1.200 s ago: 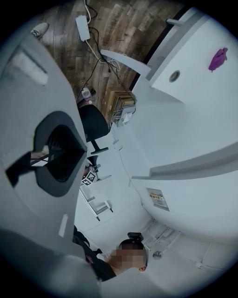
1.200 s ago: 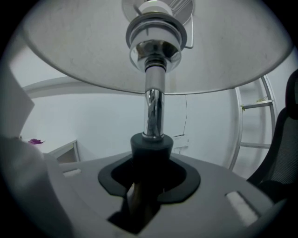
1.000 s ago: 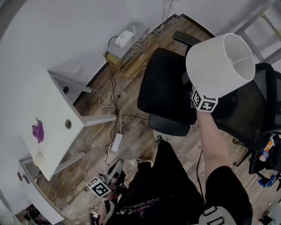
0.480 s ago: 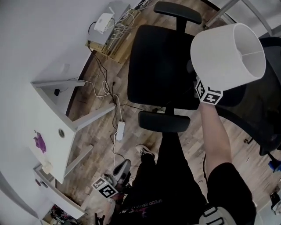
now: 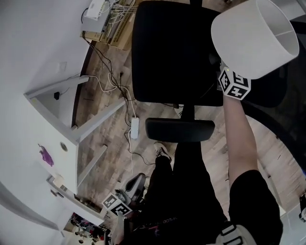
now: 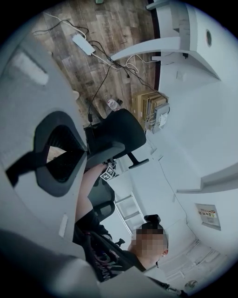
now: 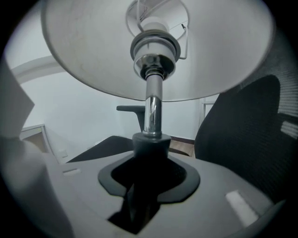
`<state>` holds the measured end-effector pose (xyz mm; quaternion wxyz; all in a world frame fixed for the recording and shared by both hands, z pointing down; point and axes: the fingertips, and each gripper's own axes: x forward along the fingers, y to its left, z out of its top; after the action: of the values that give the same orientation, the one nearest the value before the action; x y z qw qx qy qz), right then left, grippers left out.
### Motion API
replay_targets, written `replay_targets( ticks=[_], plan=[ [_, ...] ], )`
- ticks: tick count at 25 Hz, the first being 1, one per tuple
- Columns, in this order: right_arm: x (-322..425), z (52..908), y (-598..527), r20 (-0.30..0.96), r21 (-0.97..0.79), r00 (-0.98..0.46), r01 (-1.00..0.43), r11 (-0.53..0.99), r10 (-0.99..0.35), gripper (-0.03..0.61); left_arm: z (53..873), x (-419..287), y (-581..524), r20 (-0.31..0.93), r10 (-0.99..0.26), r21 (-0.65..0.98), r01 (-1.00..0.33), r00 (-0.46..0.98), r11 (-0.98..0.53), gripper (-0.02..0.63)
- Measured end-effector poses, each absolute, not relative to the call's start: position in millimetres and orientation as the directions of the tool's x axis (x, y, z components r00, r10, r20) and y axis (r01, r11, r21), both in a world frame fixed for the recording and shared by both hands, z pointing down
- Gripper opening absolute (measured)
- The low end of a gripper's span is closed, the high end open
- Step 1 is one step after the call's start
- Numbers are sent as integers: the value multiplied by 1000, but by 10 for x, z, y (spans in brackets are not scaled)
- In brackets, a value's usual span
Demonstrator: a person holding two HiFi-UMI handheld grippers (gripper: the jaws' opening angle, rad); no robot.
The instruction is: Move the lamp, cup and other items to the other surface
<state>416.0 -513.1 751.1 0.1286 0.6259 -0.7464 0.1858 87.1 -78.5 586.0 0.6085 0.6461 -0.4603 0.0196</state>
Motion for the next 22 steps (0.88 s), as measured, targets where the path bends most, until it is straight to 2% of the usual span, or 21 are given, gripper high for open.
replay_targets(
  ticks=[6,17,22],
  plan=[
    [4149,7975,-5114,455,-145,-162,-984,107,-876,127,6008,848,-705,626,-540,746,-635,564,201,0],
    [4147,8067,-4982,468,-145,-193,-979,140,-862,137,6011,965,-757,610,-546,761,-617,575,201,0],
    [4143,8252,-4751,554,-71,-195,-980,187,-809,206,5932,1015,-775,597,-561,768,-611,573,194,0]
  ],
)
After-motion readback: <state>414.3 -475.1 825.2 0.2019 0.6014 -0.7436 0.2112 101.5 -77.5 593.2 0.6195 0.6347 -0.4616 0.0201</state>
